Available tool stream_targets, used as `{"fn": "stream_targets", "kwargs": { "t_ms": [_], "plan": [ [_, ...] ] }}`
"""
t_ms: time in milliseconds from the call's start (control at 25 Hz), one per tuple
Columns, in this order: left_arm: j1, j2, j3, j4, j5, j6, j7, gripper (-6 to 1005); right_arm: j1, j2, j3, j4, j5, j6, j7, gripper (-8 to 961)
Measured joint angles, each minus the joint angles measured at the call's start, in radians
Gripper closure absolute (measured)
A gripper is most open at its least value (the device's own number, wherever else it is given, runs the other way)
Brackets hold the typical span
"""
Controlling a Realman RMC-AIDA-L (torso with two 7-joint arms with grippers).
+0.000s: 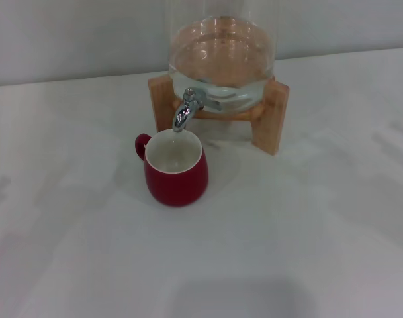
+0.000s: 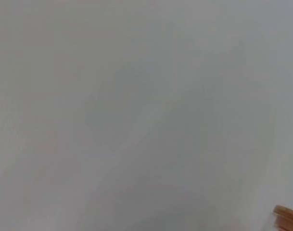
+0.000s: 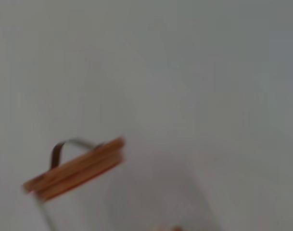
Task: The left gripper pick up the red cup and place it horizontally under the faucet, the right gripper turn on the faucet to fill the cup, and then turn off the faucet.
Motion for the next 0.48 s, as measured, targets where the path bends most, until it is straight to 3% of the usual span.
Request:
{"fn": "stream_targets", "kwargs": {
  "t_ms": [280, 480],
  "plan": [
    [-0.001, 0.0, -0.005, -0.002, -0.006, 0.0, -0.002, 125, -0.01, 0.005, -0.226, -0.076, -0.001, -0.036, 0.051, 294],
    [-0.003, 0.0, -0.007, -0.005, -0.006, 0.003, -0.002, 126, -0.049, 0.005, -0.493, -0.263, 0.011, -0.199, 0.162, 294]
  ]
}}
